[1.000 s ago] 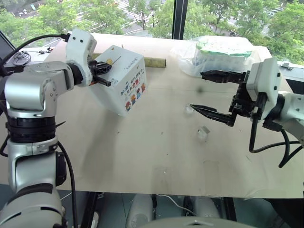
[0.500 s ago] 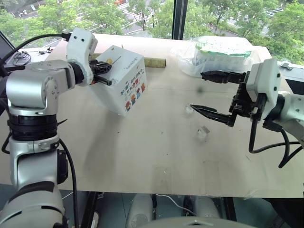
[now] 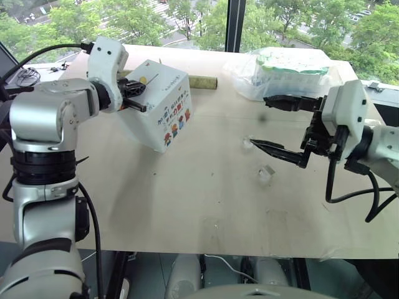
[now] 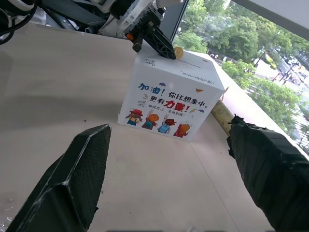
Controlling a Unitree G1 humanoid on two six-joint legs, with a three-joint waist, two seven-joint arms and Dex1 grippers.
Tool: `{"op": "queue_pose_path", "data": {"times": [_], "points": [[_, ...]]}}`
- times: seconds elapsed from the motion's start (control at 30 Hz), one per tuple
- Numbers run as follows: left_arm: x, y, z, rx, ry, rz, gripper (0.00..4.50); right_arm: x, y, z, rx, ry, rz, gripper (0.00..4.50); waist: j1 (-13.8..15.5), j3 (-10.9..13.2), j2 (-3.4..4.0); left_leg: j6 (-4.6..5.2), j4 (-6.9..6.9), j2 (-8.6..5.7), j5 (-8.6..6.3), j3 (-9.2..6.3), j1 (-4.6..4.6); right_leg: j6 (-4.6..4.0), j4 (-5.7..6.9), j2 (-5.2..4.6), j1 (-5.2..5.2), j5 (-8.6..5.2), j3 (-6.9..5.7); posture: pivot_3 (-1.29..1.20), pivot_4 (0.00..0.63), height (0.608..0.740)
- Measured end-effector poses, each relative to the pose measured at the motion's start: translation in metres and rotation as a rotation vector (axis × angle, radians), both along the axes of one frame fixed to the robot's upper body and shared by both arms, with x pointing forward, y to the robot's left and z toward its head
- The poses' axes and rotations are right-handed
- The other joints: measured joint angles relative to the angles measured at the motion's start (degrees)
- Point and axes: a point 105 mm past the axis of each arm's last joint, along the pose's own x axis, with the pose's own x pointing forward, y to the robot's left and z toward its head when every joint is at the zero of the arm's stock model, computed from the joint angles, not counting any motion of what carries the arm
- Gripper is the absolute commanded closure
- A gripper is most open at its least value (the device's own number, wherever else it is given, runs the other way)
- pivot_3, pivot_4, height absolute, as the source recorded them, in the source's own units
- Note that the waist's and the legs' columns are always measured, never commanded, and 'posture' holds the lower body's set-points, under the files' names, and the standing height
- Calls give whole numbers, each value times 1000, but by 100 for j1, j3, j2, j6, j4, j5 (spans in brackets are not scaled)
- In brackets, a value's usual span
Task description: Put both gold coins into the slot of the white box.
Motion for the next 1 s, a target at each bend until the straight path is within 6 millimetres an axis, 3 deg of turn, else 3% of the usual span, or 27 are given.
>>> {"op": "queue_pose_path", "data": {"times": [1.0], "points": [[-3, -2, -2, -20, 14, -32, 4500, 1, -1, 0, -8, -9, -11, 318, 3, -1, 0, 0, 0, 0, 0, 0, -1, 0, 1, 0, 0, 0, 0, 0, 150, 740]]}}
